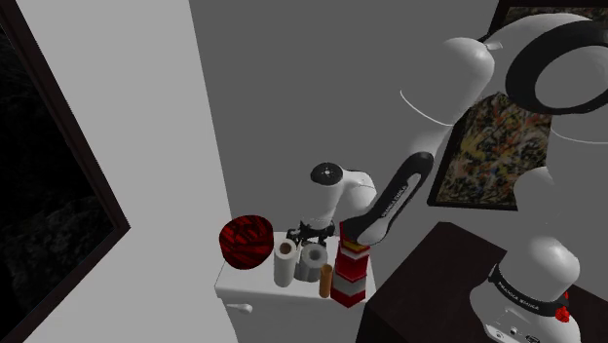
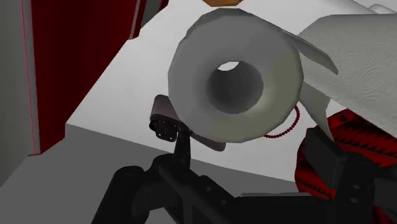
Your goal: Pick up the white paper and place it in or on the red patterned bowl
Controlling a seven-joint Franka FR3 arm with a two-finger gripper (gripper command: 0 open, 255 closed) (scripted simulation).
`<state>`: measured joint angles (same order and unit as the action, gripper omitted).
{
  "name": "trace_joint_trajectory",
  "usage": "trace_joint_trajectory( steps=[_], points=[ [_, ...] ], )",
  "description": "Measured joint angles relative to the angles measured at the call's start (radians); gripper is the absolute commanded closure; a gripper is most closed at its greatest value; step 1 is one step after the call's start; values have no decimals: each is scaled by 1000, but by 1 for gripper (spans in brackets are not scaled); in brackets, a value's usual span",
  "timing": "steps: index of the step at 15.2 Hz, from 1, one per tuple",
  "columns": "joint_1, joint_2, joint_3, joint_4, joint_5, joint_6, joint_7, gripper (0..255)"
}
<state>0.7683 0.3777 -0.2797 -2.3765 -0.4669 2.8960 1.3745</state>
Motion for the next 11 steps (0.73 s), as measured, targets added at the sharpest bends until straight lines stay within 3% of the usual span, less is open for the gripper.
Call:
trace_joint_trajectory(
  steps=[1, 3, 11],
  points=[
    [101, -16, -75, -13, -68, -27, 111, 0],
    [172, -12, -130, -17, -129, -39, 212, 0],
    [178, 70, -155, 19, -150, 21, 256, 0]
  ],
)
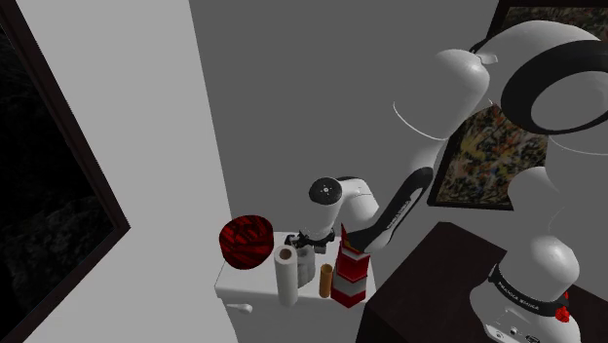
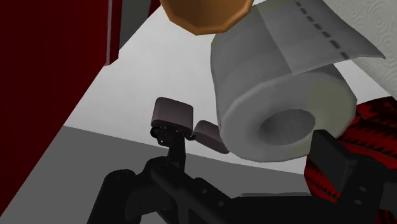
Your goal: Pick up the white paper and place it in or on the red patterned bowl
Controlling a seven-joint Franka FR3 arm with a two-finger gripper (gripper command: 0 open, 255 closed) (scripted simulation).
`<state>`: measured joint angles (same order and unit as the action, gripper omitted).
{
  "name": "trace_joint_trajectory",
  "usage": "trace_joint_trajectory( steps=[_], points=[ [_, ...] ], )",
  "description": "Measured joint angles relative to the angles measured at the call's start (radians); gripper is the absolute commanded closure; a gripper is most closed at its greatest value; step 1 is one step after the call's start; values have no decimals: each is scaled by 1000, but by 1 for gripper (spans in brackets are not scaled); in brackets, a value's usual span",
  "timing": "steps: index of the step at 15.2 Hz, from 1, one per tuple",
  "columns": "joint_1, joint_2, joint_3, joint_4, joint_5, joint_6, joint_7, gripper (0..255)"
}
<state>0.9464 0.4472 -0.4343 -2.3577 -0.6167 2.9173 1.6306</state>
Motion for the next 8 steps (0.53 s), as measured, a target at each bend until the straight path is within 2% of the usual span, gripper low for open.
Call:
trace_joint_trajectory(
  steps=[4, 5, 8],
  points=[
    [0, 4, -1, 5, -1, 7, 1, 0],
    [-2, 3, 1, 5, 0, 4, -1, 255],
    [3, -7, 0, 5, 0, 17, 1, 255]
  ],
)
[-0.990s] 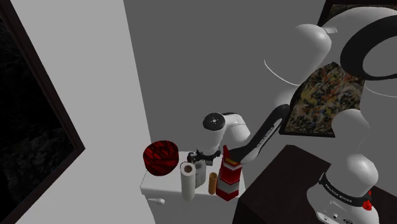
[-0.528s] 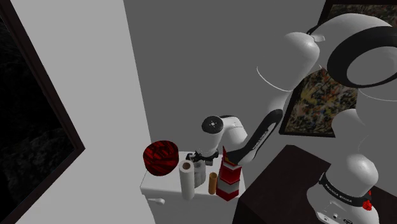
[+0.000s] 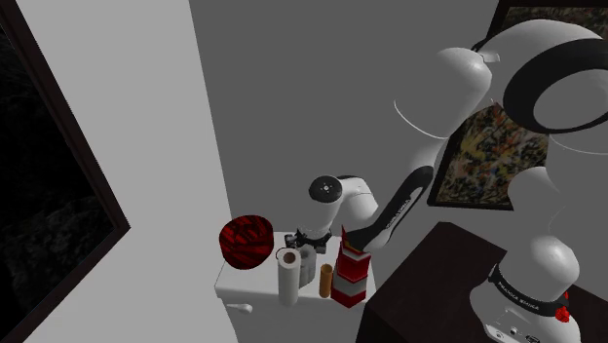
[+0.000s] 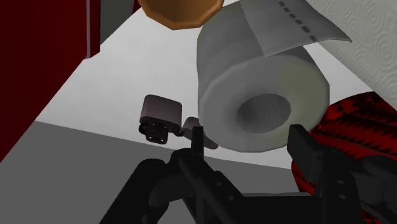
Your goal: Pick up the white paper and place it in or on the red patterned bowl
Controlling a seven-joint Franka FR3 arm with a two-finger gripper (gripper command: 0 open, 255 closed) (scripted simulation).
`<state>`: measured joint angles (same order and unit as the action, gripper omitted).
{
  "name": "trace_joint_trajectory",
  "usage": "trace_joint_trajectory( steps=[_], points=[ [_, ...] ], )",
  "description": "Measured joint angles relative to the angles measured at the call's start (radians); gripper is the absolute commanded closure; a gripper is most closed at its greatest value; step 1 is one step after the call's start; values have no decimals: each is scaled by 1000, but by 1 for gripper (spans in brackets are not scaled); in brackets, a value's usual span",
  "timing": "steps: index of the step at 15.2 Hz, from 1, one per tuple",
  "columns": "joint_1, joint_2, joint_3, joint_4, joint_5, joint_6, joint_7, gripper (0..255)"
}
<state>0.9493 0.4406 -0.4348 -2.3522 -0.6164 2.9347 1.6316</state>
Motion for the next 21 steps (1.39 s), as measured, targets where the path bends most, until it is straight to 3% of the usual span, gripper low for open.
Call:
trace_joint_trajectory(
  steps=[8, 15, 16, 17, 18, 21],
  points=[
    [0, 0, 2, 2, 1, -8, -1, 255],
    [-10, -87, 11, -33, 15, -93, -49, 255],
    [-10, -87, 11, -32, 15, -94, -49, 0],
    [-10, -87, 11, -33, 15, -93, -49, 0],
    [-40, -84, 53, -24, 61, -109, -71, 0],
    [-205, -49, 252, 45, 389, -187, -172, 0]
  ],
)
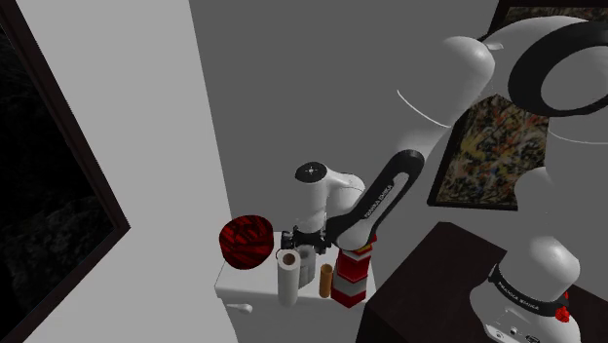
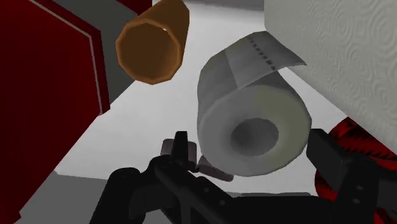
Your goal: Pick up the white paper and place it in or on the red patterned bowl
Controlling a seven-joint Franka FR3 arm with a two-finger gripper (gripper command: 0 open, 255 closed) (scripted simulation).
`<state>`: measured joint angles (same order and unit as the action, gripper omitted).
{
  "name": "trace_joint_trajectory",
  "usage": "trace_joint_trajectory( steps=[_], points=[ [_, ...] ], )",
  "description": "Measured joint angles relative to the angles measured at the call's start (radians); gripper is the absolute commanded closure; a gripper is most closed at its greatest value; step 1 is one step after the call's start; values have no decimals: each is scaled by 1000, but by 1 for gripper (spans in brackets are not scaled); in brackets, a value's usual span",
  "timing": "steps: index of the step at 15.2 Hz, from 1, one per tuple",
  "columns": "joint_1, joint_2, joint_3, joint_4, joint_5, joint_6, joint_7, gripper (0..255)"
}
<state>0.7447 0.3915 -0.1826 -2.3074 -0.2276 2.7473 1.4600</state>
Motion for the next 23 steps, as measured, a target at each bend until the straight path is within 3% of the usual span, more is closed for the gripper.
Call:
trace_joint_trajectory(
  steps=[1, 2, 4, 16, 17, 23],
  points=[
    [-53, 21, 63, 34, 109, -30, -22, 0],
    [-80, 41, 97, 52, 170, -39, -31, 0],
    [-105, 68, 125, 71, 218, -38, -40, 0],
    [-118, 140, 139, 89, 237, 12, -46, 0],
    [-118, 140, 139, 89, 237, 12, -46, 255],
    [-118, 139, 138, 89, 237, 13, -46, 255]
  ],
)
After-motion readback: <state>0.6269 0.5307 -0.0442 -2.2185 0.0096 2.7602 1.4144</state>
